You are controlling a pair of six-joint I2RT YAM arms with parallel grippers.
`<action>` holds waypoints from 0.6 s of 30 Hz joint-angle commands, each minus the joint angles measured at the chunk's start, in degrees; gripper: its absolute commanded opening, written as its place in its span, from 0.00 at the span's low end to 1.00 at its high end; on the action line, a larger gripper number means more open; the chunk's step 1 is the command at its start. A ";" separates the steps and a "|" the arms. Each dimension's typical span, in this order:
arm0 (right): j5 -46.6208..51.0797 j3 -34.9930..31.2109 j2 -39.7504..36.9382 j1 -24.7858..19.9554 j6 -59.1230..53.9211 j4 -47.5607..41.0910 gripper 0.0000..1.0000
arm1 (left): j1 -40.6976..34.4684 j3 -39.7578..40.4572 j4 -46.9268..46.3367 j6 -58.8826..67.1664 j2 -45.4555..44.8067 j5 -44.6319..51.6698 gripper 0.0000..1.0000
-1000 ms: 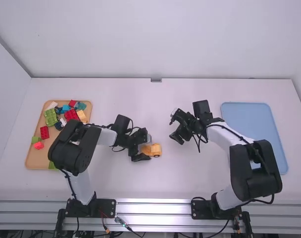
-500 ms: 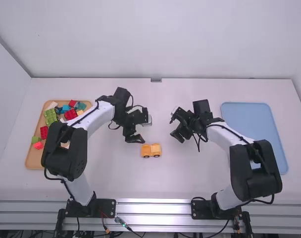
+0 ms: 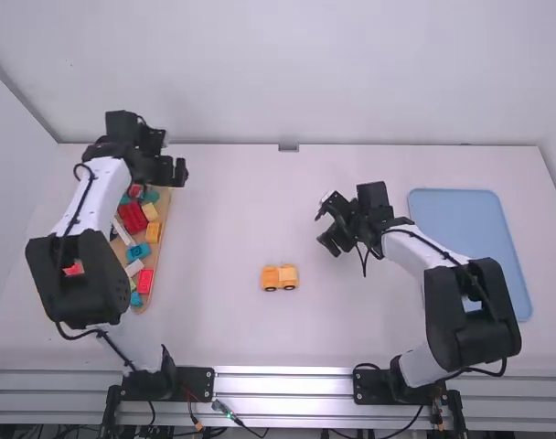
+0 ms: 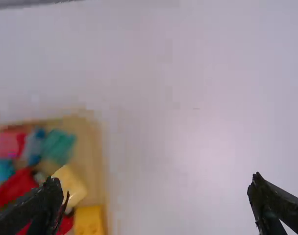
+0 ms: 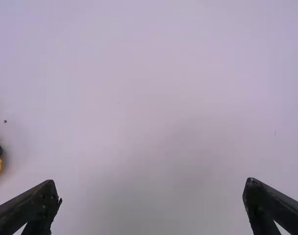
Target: Assemble lego blocks to make yellow taxi
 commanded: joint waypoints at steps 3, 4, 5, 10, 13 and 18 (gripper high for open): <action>2.10 0.87 -1.38 -0.17 2.67 -0.42 0.99 | 3.74 0.50 -0.24 -12.15 -1.49 -3.32 0.99; 2.14 0.87 -1.38 -0.13 2.67 -0.42 0.99 | 4.17 0.55 -0.24 -12.09 -1.44 -3.30 0.99; 2.10 0.87 -1.38 -0.22 2.67 -0.22 0.99 | 4.55 0.85 -0.24 -12.09 -1.09 -3.37 0.99; 2.12 0.87 -1.38 -0.22 2.64 0.02 0.99 | 4.31 4.04 -0.35 -13.46 2.21 -3.74 0.99; 2.10 1.03 -1.38 -0.11 2.67 -0.20 0.99 | 4.28 8.59 -4.24 -17.20 6.10 -6.58 0.99; 2.34 1.64 -1.38 -0.13 4.20 -0.55 0.99 | 4.31 16.00 -9.62 -17.86 12.50 -6.71 0.99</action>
